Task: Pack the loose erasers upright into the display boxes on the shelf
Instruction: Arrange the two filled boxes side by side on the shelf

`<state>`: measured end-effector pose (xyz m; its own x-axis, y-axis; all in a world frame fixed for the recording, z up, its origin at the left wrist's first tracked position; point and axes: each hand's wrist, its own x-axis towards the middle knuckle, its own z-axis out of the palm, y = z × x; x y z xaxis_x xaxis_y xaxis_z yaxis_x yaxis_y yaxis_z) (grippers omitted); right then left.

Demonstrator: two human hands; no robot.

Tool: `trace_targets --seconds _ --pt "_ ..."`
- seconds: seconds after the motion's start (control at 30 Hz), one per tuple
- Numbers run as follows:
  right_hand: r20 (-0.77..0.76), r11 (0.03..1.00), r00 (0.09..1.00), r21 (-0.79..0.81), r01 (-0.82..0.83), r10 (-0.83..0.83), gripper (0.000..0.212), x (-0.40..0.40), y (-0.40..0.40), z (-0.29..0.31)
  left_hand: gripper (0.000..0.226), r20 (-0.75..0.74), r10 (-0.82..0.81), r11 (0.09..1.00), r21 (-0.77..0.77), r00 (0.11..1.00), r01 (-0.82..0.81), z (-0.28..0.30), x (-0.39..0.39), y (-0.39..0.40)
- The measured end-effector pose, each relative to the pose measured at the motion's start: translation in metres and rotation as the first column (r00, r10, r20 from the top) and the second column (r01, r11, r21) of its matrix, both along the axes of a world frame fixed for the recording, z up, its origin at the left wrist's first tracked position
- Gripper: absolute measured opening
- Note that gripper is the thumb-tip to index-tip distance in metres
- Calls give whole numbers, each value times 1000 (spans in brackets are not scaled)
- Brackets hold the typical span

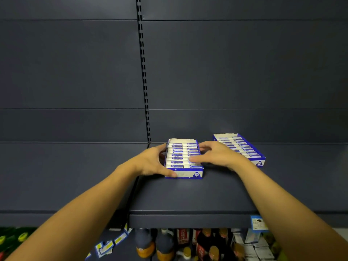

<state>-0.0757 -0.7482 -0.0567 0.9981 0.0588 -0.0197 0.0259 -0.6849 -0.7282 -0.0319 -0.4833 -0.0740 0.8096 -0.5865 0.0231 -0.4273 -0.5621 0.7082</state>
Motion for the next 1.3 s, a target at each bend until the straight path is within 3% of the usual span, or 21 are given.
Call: trace_targets --seconds 0.03,0.17,0.23,0.37,0.53,0.77,0.83,0.9,0.97,1.1,1.3 --pt "-23 999 999 -17 -38 38 62 -2 -2 -1 97 13 7 1000 -17 1000 -7 -2 1 0" --pt "-69 992 993 -85 -97 91 114 -4 -5 -7 89 22 13 999 -43 1000 -12 -5 7 -4" --pt "-46 988 997 -134 -74 68 123 -1 -4 -10 85 12 26 999 -44 1000 -25 -4 11 -8" --pt "30 997 998 -52 -58 59 107 5 -7 -10 90 -31 26 999 -33 999 -27 1 25 -17" --pt "56 1000 998 -25 -4 5 103 15 -12 -13 88 -41 11 1000 -1 999 -11 11 36 -31" --pt "-44 988 999 -150 -29 23 107 23 -14 -2 92 -61 22 1000 8 998 -21 15 39 -36" --pt "-47 989 998 -140 -42 36 103 24 -16 8 100 -68 80 997 2 994 -80 24 37 -36" --pt "14 999 1000 -52 18 -17 89 23 -25 20 107 19 174 984 25 985 -175 35 37 -37" --pt "92 993 989 6 119 -119 75 22 -43 30 96 118 238 970 16 964 -241 44 37 -42" --pt "183 957 941 9 289 -286 51 16 -93 36 74 158 274 961 -79 949 -265 56 27 -78" --pt "199 905 886 2 426 -418 36 10 -154 19 48 229 223 973 12 948 -232 50 13 -163"
